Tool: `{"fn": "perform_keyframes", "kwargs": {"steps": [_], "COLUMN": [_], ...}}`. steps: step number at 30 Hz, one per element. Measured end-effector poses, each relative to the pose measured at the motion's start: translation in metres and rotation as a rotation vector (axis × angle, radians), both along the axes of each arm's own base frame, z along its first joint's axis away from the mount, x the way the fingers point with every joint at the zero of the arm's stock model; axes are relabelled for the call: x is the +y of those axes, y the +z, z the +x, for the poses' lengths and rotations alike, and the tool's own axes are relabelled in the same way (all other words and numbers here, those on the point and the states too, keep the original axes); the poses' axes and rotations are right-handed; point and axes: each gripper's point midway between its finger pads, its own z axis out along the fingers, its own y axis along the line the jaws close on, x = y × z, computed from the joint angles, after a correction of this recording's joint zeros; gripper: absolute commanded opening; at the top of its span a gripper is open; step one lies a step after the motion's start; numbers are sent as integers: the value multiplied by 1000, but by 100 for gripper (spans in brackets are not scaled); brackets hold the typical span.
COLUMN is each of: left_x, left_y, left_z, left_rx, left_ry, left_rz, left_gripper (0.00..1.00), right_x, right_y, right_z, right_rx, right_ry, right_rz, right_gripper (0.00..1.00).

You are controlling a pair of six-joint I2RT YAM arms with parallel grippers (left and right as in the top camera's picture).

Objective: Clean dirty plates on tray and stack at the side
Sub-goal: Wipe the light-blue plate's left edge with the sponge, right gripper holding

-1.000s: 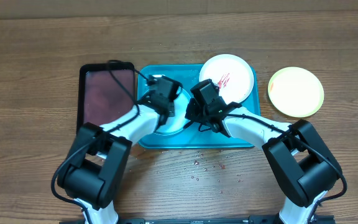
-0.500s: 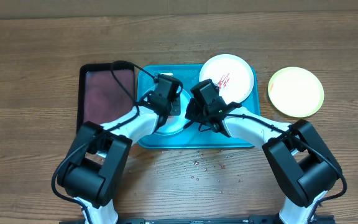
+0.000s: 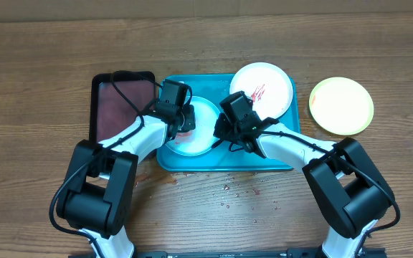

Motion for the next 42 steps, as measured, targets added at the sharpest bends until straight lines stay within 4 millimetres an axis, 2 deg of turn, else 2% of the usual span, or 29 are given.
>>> {"fn": "perform_keyframes", "kwargs": {"steps": [10, 18, 28, 37, 42], "left_x": [-4, -36, -45, -45, -32], "left_y": [2, 3, 4, 3, 4], "left_z": [-3, 3, 13, 24, 22], "left_rx": [14, -62, -48, 89, 126], "left_ry": [-28, -120, -173, -181, -165], "left_rz": [-11, -66, -67, 18, 133], "left_gripper": [4, 4, 4, 4, 4], "right_x": [0, 0, 0, 0, 0], "right_y": [0, 0, 0, 0, 0], "right_z": [0, 0, 0, 0, 0], "right_rx": [0, 1, 0, 1, 1], "right_ry": [0, 0, 0, 0, 0], "right_rz": [0, -1, 0, -1, -1], "right_gripper": [4, 4, 4, 4, 4]}}
